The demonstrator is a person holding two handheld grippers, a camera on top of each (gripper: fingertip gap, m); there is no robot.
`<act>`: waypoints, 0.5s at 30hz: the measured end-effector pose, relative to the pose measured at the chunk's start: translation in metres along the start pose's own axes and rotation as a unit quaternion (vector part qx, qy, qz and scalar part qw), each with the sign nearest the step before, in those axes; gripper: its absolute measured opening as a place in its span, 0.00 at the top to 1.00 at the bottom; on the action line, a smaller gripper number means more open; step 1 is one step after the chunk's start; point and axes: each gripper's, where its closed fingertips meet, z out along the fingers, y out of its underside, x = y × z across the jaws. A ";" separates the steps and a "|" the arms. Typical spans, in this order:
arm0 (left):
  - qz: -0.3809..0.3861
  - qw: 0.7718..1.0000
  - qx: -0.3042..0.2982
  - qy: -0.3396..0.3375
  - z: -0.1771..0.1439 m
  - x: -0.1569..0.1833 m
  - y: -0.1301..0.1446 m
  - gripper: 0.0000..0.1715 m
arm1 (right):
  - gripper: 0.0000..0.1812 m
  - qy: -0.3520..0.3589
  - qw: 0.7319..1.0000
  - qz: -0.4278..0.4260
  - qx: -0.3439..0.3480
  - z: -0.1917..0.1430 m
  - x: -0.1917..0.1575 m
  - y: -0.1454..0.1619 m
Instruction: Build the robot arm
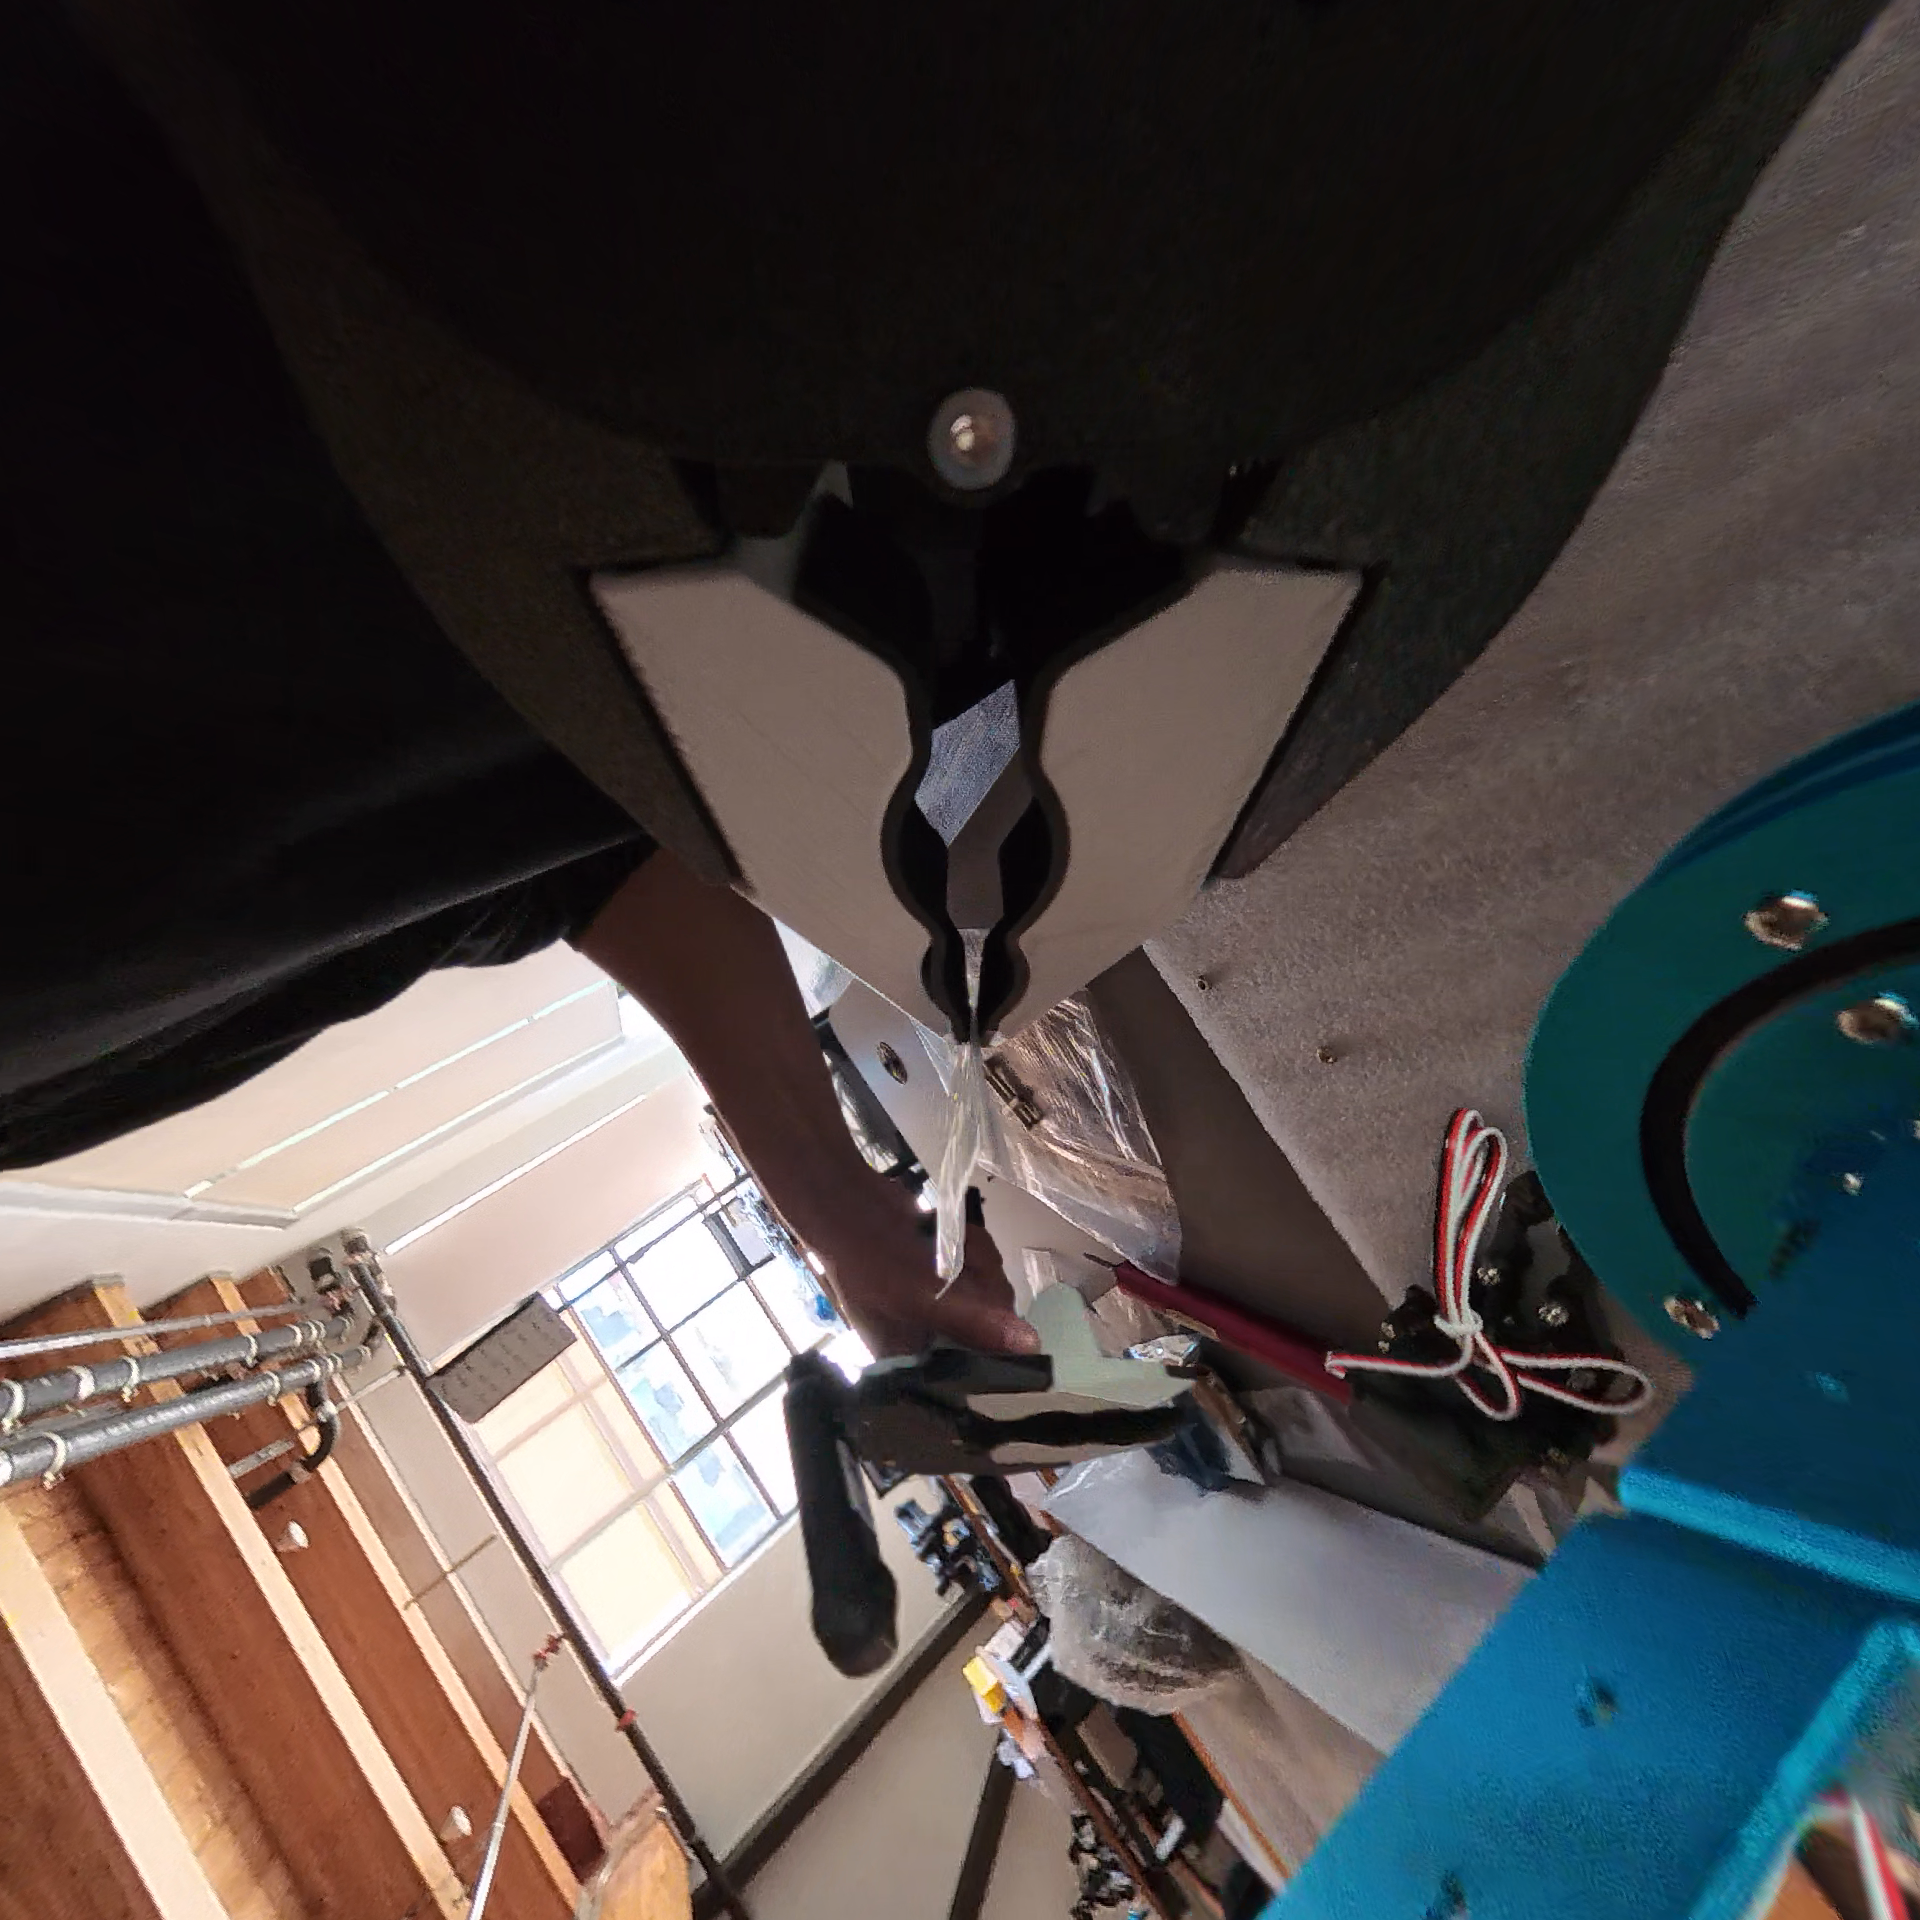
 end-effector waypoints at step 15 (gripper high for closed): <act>-0.069 0.997 -0.001 -0.039 0.070 -0.019 0.019 1.00 | 0.91 -0.010 0.998 -0.006 -0.068 0.044 0.030 0.011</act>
